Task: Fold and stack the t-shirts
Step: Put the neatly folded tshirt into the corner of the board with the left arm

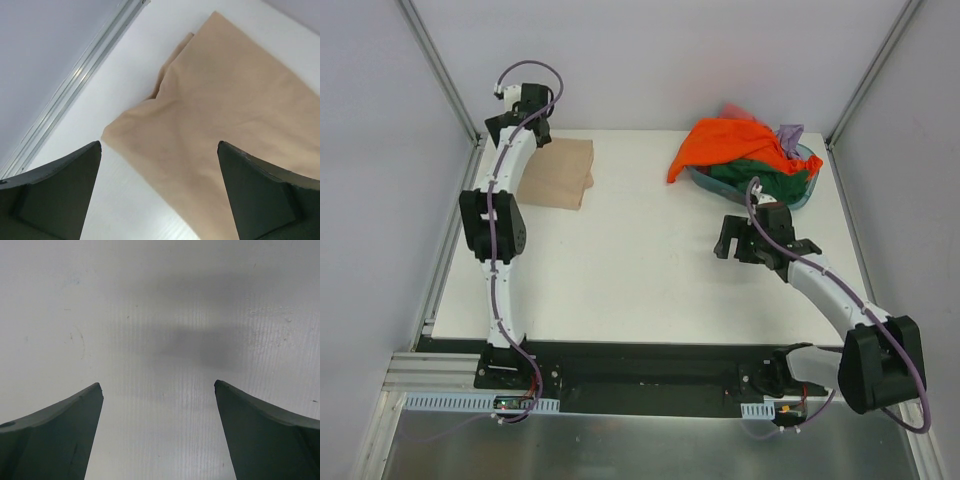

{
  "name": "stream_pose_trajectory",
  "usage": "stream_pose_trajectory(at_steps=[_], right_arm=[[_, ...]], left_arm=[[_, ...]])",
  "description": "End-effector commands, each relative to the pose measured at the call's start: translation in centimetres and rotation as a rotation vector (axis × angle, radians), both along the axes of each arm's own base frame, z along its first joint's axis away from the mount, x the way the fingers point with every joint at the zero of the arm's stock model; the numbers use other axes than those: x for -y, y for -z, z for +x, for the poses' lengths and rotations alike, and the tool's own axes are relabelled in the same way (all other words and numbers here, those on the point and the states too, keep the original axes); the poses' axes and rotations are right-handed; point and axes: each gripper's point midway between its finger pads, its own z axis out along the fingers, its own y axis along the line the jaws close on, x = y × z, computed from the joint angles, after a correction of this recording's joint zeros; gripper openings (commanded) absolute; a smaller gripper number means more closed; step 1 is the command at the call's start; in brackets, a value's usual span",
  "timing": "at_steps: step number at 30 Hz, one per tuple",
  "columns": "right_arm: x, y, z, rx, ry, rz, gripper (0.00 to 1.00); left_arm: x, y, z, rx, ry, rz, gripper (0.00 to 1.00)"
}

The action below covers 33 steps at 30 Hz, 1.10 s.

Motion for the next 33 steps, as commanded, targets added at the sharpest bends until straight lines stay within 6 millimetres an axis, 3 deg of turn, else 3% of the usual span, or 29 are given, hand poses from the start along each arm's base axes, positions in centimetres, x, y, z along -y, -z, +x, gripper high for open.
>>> stream_pose_trajectory(at_steps=[1, 3, 5, 9, 12, 15, 21, 25, 33], right_arm=[[-0.8, -3.6, -0.1, 0.101, -0.009, 0.085, 0.96], [-0.8, -4.3, -0.5, 0.129, -0.01, 0.104, 0.96], [-0.8, -4.8, -0.9, 0.142, -0.014, 0.115, 0.96], [-0.8, -4.8, -1.5, 0.15, -0.013, 0.126, 0.96], [-0.8, -4.5, -1.6, 0.14, -0.015, 0.126, 0.96], [-0.9, -4.4, -1.5, 0.133, -0.025, 0.122, 0.96], [-0.1, -3.7, -1.2, 0.121, 0.005, 0.082, 0.96], [-0.2, -3.4, -0.9, 0.108, -0.002, 0.07, 0.96], [-0.2, -2.5, -0.5, 0.074, -0.005, 0.053, 0.96]], left_arm=[[2.4, -7.9, -2.9, 0.154, 0.019, -0.075, 0.99], [4.6, -8.1, -3.8, 0.15, 0.093, -0.164, 0.99], [7.9, -6.9, -4.5, 0.113, 0.216, -0.315, 0.99], [14.3, -2.0, -7.3, -0.033, 0.386, -0.612, 0.99], [18.8, 0.9, -7.5, -0.108, 0.575, -0.742, 0.99], [21.5, 2.9, -6.5, -0.156, 0.682, -0.785, 0.99], [21.8, 7.2, -3.9, -0.201, 0.693, -0.763, 0.99], [21.7, 8.4, -2.0, -0.19, 0.683, -0.755, 0.99], [18.0, 10.0, 0.9, -0.15, 0.568, -0.711, 0.99]])
